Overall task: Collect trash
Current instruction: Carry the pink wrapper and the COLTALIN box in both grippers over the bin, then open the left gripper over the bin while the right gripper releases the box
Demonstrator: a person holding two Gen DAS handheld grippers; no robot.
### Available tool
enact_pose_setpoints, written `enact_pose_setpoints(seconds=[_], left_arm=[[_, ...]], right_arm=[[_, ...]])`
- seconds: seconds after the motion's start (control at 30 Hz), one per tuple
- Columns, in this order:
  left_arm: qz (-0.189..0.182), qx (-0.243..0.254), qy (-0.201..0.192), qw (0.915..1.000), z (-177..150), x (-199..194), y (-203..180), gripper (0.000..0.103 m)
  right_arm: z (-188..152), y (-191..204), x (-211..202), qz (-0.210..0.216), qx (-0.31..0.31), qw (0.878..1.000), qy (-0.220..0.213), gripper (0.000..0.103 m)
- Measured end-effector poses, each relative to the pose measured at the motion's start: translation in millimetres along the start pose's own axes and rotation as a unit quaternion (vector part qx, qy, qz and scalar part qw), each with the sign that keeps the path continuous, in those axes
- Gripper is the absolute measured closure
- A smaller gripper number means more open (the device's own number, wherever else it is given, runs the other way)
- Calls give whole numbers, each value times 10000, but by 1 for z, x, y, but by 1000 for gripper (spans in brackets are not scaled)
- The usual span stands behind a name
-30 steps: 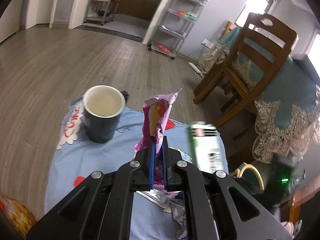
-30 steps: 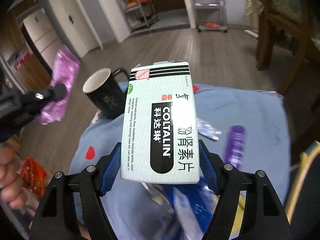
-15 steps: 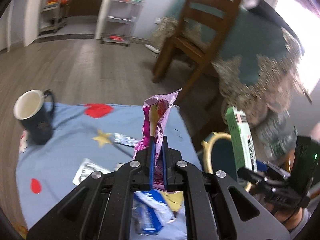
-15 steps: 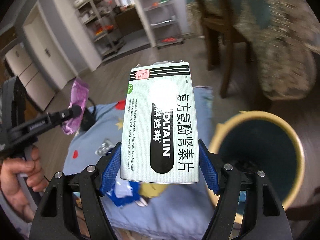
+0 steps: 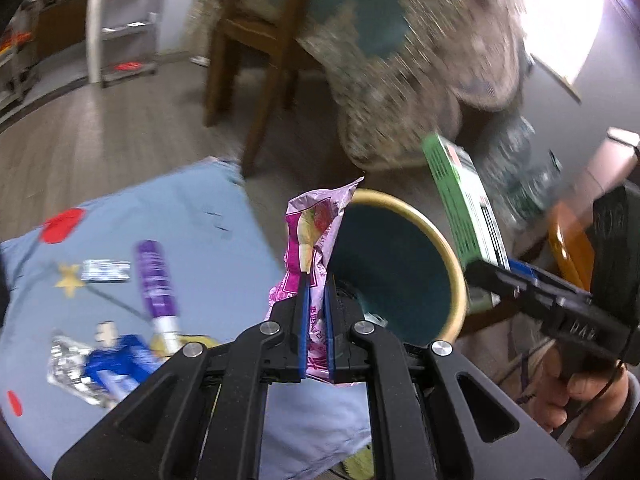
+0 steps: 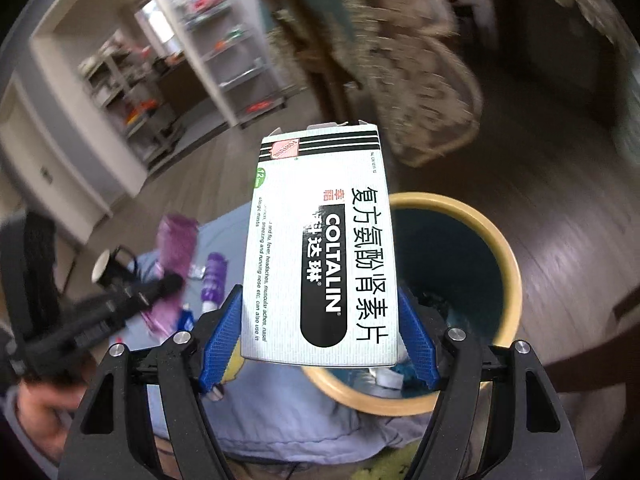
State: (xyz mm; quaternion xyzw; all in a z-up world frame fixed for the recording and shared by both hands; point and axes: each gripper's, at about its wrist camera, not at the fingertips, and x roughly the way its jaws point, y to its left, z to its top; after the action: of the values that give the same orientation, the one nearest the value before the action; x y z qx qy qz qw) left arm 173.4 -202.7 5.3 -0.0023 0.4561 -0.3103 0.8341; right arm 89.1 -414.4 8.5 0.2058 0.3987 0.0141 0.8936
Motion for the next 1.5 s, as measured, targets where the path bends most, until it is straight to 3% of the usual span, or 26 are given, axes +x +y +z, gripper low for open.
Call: enact_pose_setpoints(seconds=[0.37, 0.47, 0.57, 0.7, 0.9, 1.17, 1.5], left_arm=[[-400, 153, 983, 9942, -5, 103, -47, 97], [-372, 187, 1201, 9919, -8, 122, -49, 89], [-312, 171, 1243, 9916, -9, 129, -47, 66], [-285, 81, 1102, 9935, -10, 116, -37, 50], [-184, -163, 754, 9969, -5, 83, -7, 44], [-64, -345, 430, 9985, -8, 45, 29, 44], [322, -494, 132, 9982, -12, 13, 67, 38]], right_arm=[[-1, -41, -1, -147, 768, 9968, -161, 29], [-3, -50, 1, -182, 997, 9948, -120, 29], [-4, -56, 6, -222, 1138, 9933, -35, 29], [-4, -55, 13, -319, 1127, 9931, 48, 29], [-7, -56, 25, -472, 1174, 9917, 230, 29], [-12, -57, 36, -666, 1385, 9872, 427, 24], [-13, -37, 37, -529, 970, 9932, 373, 23]])
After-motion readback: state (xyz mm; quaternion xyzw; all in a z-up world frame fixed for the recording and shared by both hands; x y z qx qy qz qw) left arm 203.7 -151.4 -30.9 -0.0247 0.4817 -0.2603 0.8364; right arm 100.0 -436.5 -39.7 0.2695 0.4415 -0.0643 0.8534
